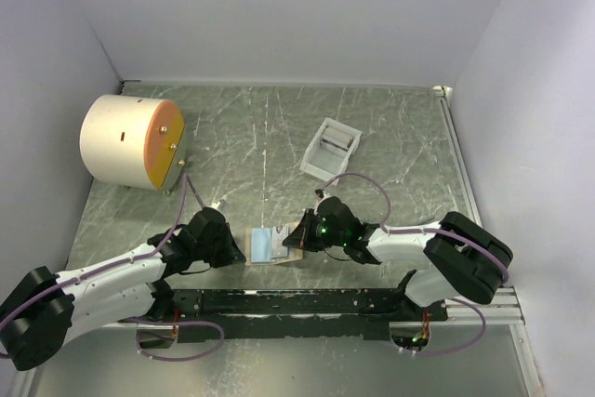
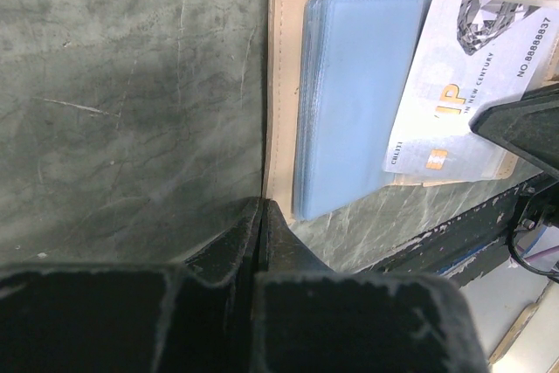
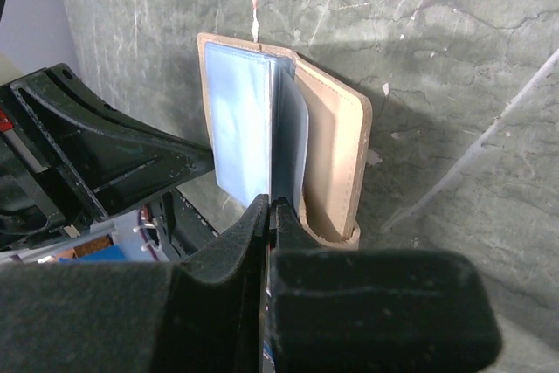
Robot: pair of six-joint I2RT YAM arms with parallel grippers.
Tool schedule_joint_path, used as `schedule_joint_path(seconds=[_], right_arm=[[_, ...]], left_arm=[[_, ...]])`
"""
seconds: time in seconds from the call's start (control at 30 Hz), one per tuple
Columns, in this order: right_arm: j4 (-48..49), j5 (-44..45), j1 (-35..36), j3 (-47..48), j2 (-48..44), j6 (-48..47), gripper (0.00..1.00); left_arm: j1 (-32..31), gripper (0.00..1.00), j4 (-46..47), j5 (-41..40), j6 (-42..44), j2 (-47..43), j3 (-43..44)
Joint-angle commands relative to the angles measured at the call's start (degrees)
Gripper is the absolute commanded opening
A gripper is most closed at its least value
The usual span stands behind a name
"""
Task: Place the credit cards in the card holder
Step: Insert the credit card into the card holder.
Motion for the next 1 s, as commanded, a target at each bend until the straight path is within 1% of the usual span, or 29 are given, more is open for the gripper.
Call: schedule_joint_path(seconds=[0.0,0.37,0.97], right_arm=[[0.48,-0.50,0.57,-1.07,0.53,-0.07,0.00],[-0.07,-0.52,0.98,-1.13,-0.09,0.76,0.00],[-7.99,-0.41,0.96,2.83,2.39,2.10,0.03]], left_arm=[[-0.29,0.08,1.07,0.94,-0.27,-0.40,-0.30],[-0.25,0.08,1.86,1.44,-0.67,-0.61,-0.66],[-0.29,0.08,1.79,1.38,-0.39,-0.13,-0.09]])
